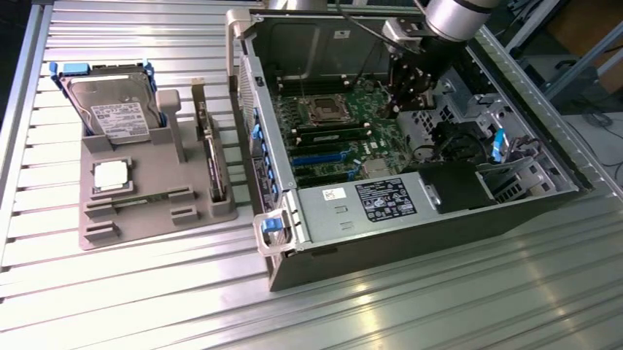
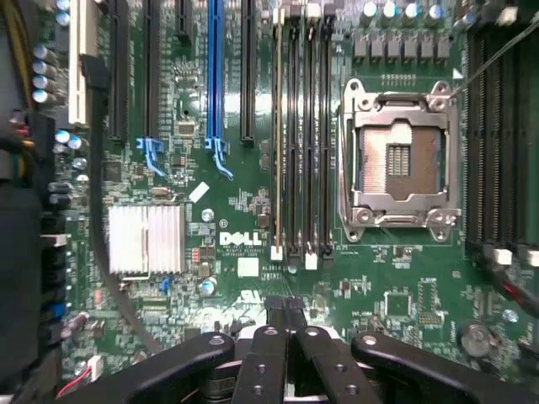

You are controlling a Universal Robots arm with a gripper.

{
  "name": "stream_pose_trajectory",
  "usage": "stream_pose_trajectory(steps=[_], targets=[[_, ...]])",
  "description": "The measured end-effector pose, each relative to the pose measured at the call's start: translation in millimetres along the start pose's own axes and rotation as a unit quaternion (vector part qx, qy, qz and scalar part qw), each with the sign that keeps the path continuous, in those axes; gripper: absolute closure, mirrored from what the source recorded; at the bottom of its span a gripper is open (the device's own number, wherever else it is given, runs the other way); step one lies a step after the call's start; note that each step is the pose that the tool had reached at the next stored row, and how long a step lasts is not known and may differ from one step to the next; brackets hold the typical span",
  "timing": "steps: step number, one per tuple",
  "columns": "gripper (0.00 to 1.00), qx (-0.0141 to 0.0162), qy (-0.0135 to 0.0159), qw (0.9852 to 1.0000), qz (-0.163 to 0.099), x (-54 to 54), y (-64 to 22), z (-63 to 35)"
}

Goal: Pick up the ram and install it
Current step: 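Press down the ram until it locks into place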

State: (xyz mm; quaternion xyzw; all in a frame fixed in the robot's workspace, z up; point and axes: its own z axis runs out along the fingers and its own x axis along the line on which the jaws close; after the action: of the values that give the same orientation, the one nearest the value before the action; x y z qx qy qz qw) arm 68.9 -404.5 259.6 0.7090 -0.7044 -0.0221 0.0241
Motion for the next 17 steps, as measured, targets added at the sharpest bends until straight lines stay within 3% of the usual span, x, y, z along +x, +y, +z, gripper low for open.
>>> stream_pose_trajectory(steps=[4,8,17], targets=[[0.89,0.0000,-0.0002,1.0000,0.000,0.1,0.5,-36.2],[0.89,0.0000,-0.0011,1.0000,0.000,0.1,1.3,-53.8],[0.89,0.0000,-0.0013,1.0000,0.000,0.2,1.4,-55.8]])
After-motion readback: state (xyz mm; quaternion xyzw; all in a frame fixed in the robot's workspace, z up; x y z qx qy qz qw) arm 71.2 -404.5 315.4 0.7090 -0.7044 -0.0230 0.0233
